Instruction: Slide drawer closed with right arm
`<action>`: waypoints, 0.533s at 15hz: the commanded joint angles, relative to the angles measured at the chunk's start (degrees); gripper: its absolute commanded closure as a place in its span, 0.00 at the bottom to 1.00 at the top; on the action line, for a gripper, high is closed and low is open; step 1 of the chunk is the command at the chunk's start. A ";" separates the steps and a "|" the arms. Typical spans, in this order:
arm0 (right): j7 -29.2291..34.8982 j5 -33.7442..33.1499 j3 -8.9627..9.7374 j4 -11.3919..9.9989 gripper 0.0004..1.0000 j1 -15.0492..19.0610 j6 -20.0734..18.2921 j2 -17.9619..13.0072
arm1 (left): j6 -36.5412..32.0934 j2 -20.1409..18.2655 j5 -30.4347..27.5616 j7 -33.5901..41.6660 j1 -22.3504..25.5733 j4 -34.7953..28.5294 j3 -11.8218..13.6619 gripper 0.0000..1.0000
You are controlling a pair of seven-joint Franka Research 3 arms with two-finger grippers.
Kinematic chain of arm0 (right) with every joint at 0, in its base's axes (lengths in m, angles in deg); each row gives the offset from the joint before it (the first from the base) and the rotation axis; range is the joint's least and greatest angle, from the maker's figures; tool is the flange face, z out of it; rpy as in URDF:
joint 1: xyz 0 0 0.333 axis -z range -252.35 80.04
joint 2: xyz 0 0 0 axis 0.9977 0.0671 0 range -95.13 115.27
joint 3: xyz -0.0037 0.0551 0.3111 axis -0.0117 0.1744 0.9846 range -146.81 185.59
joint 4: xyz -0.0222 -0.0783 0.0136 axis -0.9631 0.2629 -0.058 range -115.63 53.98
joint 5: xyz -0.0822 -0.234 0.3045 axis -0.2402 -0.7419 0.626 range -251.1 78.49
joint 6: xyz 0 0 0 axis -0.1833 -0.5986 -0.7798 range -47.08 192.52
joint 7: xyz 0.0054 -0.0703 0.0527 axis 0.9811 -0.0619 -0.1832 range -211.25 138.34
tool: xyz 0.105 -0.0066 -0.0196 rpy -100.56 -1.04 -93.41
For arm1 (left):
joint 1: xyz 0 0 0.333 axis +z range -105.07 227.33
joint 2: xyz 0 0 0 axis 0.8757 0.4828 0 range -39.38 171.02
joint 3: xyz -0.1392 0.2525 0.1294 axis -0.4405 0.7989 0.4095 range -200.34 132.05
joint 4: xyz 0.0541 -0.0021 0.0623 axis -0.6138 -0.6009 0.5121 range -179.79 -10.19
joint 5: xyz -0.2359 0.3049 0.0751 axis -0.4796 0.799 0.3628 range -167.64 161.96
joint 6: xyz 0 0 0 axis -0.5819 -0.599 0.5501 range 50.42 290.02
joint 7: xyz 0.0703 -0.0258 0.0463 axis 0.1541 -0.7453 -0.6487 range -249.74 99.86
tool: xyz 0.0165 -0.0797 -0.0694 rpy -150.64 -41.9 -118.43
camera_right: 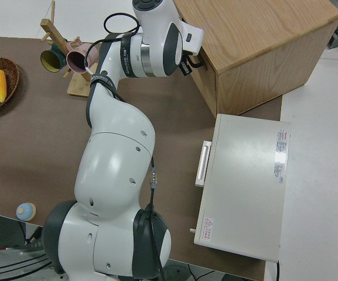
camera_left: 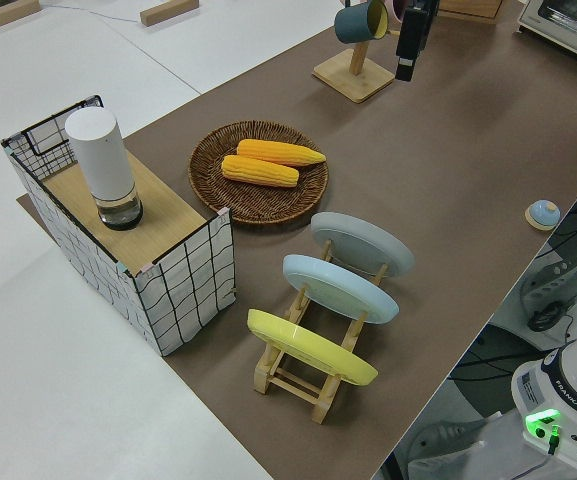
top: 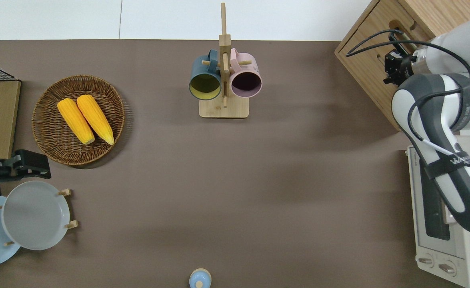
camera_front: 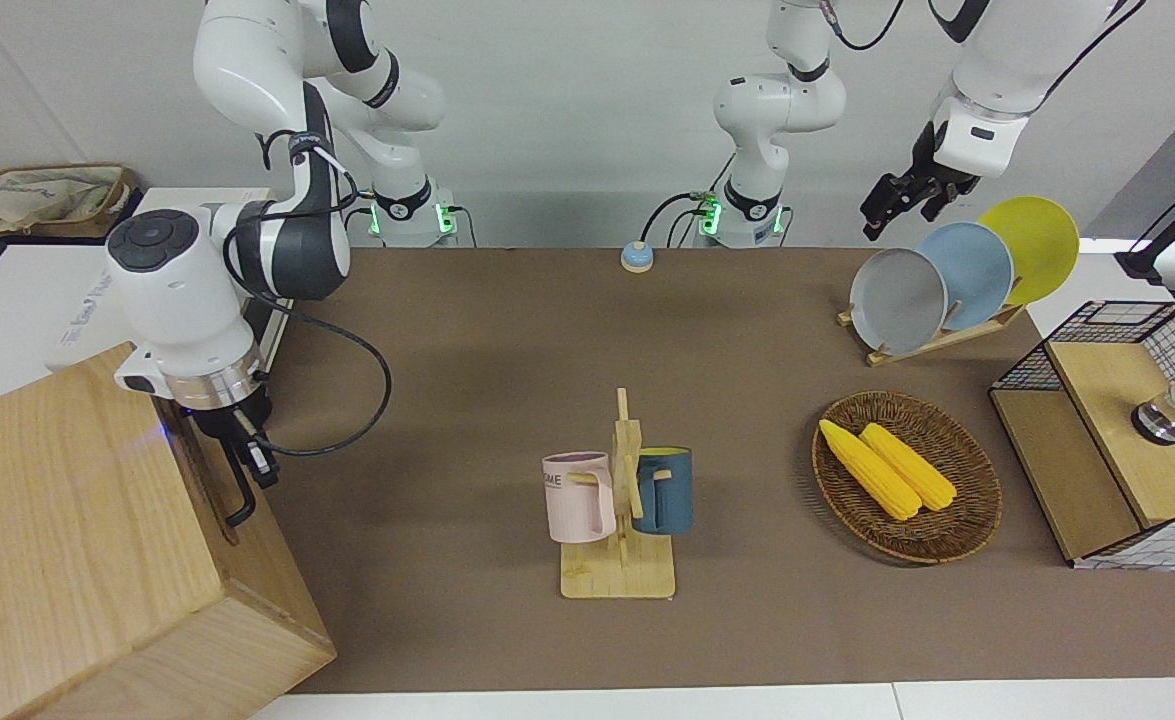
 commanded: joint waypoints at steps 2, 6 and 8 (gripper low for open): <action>-0.59 -1.92 0.31 0.69 1.00 -1.38 1.16 -0.66 | -0.12 -0.48 -0.30 0.63 -0.23 0.02 0.35 0.01; -1.20 -1.65 0.05 -6.25 1.00 -5.69 0.90 -6.64 | -0.12 -0.48 -0.30 0.54 -0.23 0.02 0.35 0.01; -1.47 -1.56 0.05 -7.66 1.00 -7.71 -0.50 -8.66 | -0.12 -0.48 -0.30 0.54 -0.23 0.02 0.35 0.01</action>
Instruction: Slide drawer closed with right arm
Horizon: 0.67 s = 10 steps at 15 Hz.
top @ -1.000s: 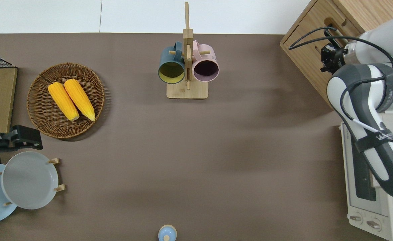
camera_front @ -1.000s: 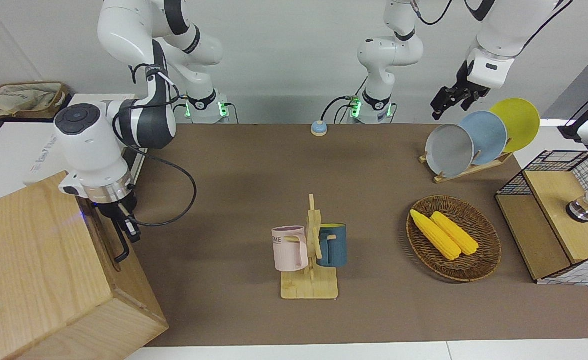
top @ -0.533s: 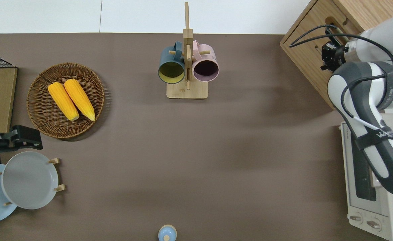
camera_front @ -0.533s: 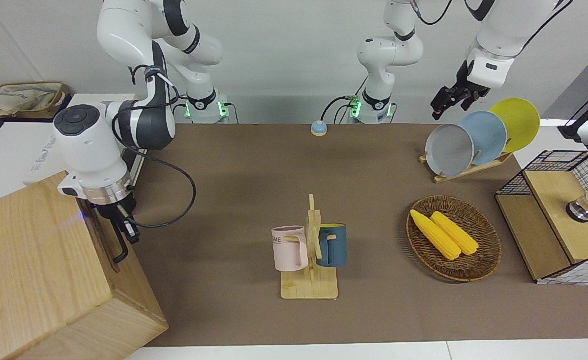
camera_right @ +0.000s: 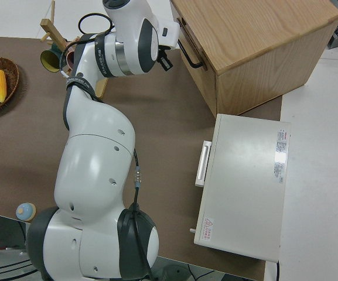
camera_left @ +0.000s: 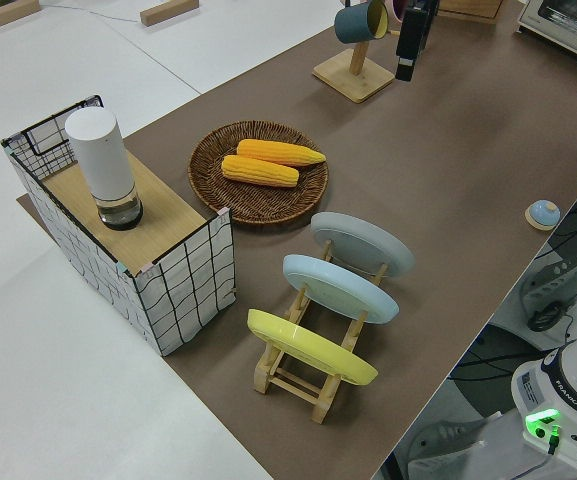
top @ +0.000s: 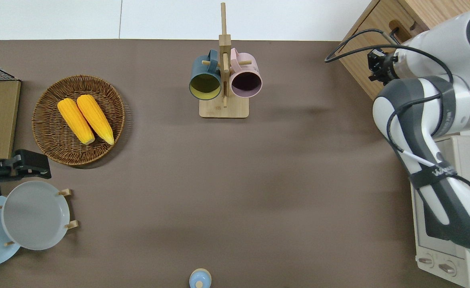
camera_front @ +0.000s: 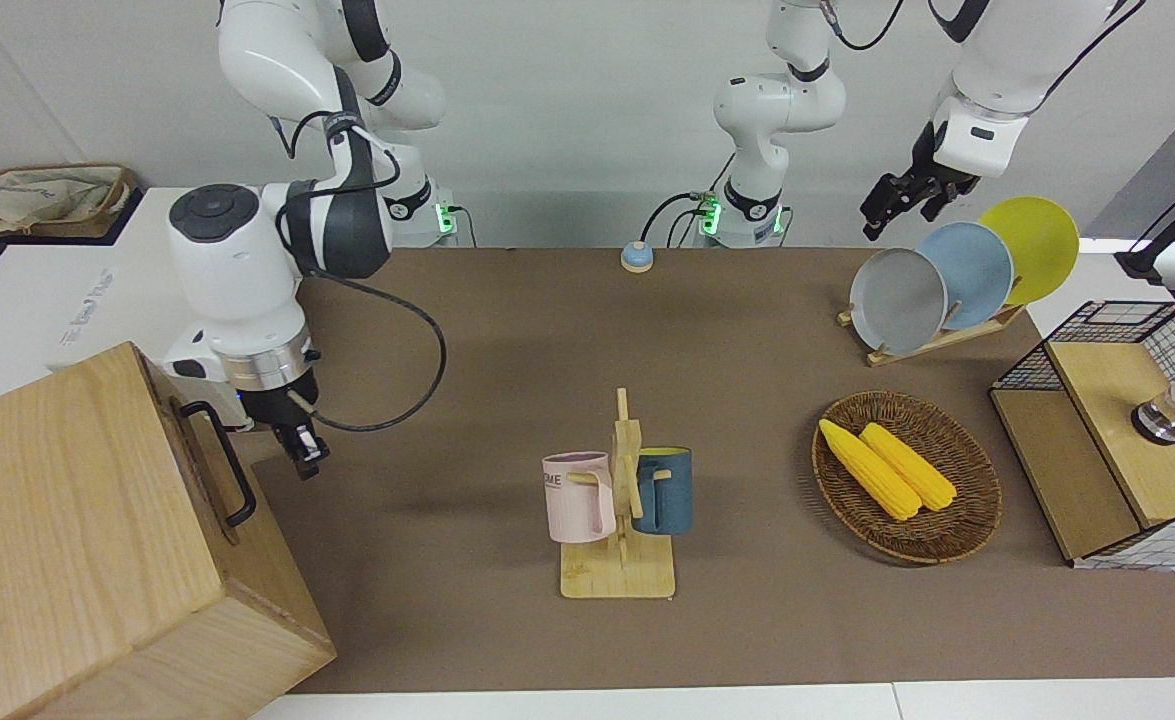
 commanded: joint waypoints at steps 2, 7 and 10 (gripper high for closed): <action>-5.28 -1.04 -0.26 -7.18 0.97 -3.68 -2.83 -7.41 | -0.12 -0.48 -0.30 0.54 -0.23 0.02 0.35 0.01; -24.61 1.42 -0.26 -10.34 0.97 -6.14 -5.83 -12.07 | -0.12 -0.48 -0.30 0.54 -0.23 0.02 0.35 0.01; -29.65 1.77 -0.26 -12.71 0.92 -6.32 -6.44 -14.62 | -0.12 -0.48 -0.30 0.63 -0.23 0.02 0.35 0.01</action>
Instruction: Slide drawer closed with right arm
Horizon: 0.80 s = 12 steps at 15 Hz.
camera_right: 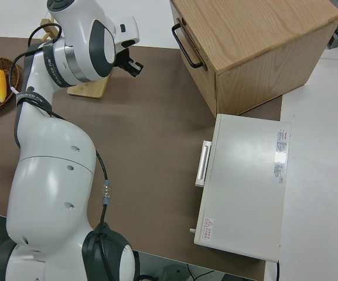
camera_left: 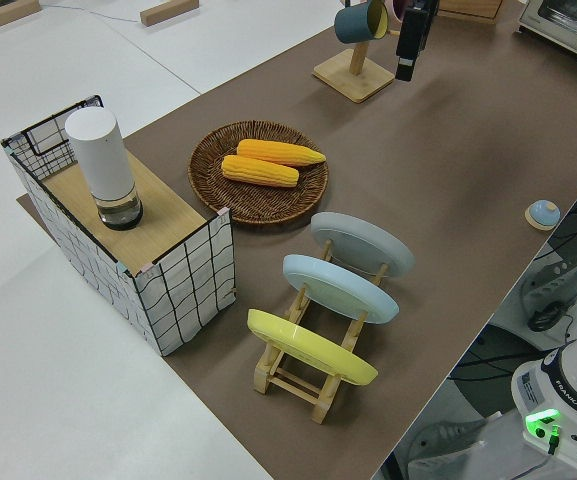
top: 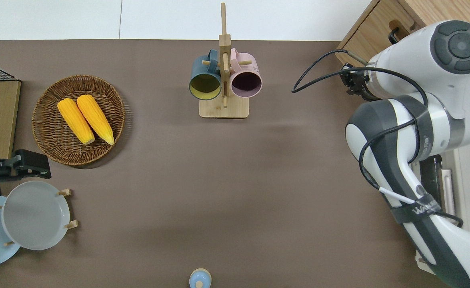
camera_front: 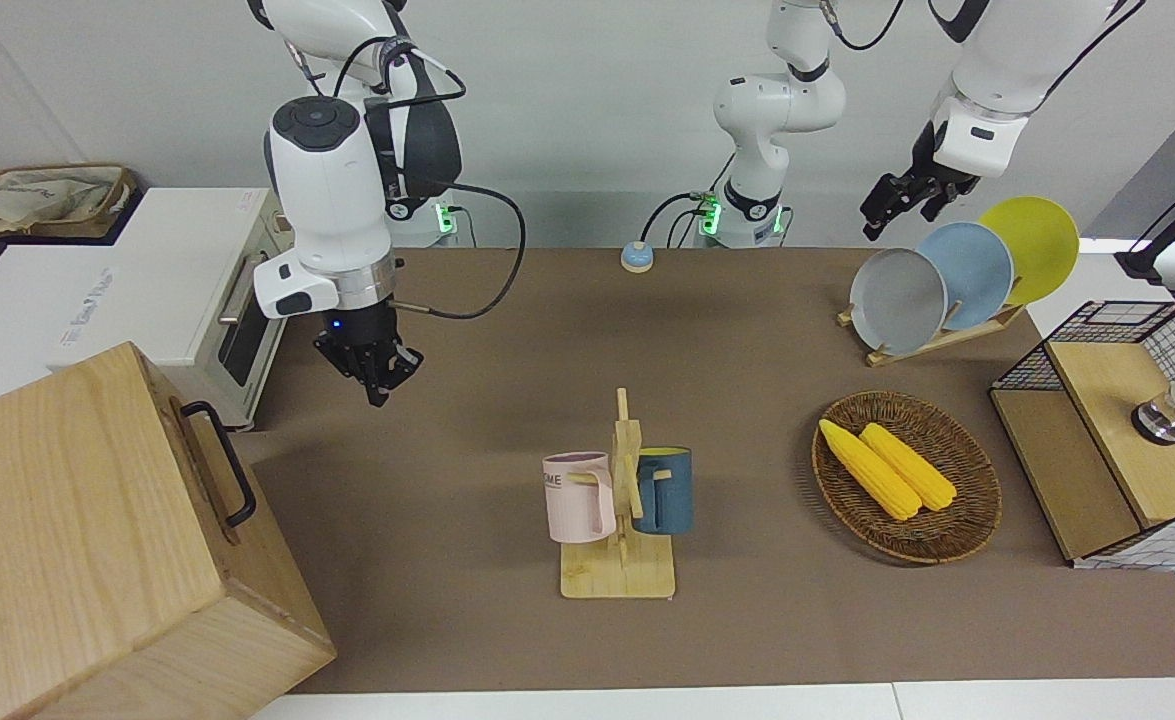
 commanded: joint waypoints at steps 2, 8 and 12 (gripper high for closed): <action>-12.02 4.08 -0.28 -6.34 0.78 -0.21 -2.50 -6.26 | -0.12 -0.48 -0.21 0.54 -0.23 0.02 0.35 0.01; -24.96 8.13 -1.68 -8.01 0.02 -0.03 -8.93 -11.44 | -0.12 -0.48 -0.30 0.54 -0.23 0.02 0.35 0.01; -33.75 12.61 -4.23 -10.03 0.02 1.02 -12.09 -15.84 | -0.12 -0.48 -0.30 0.63 -0.23 0.02 0.35 0.01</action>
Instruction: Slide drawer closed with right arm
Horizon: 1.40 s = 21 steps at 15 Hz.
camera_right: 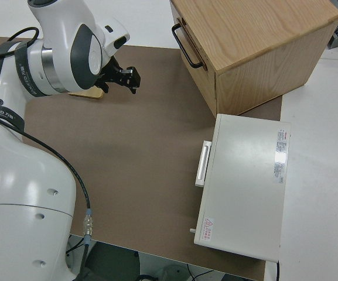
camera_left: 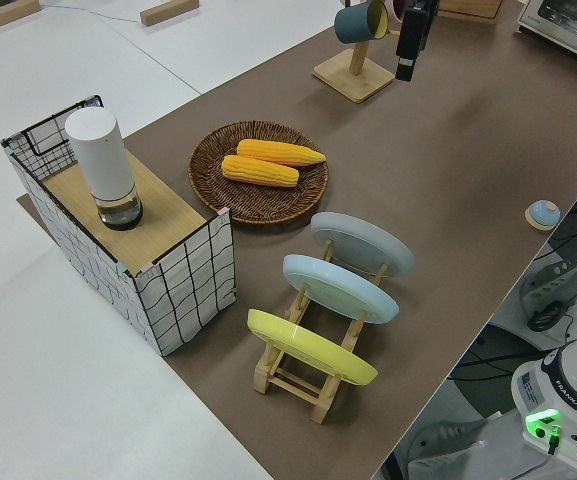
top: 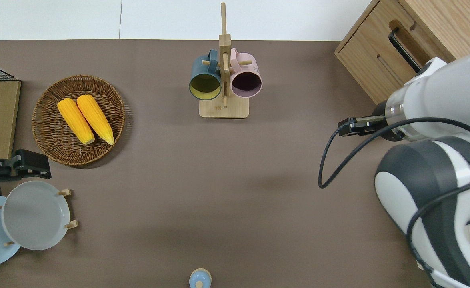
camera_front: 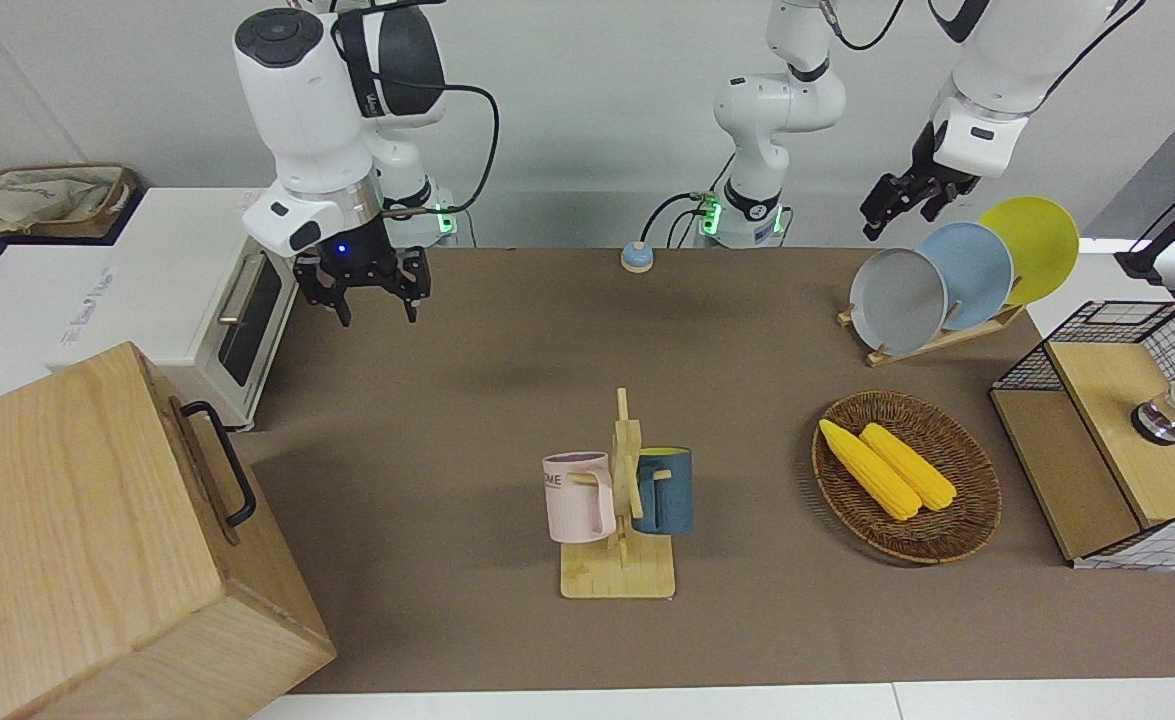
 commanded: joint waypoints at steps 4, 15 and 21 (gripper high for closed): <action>-7.94 3.95 -2.35 -6.48 0.02 1.75 -1.89 -8.44 | -0.12 -0.48 -0.30 0.54 -0.23 0.02 0.35 0.01; -9.43 0.27 -6.13 -2.36 0.02 -1.77 -4.08 -7.31 | -0.12 -0.48 -0.30 0.63 -0.23 0.02 0.35 0.01; -9.43 0.26 -6.40 -1.47 0.02 -0.81 -5.23 -6.95 | -0.12 -0.48 -0.30 0.63 -0.23 0.02 0.35 0.01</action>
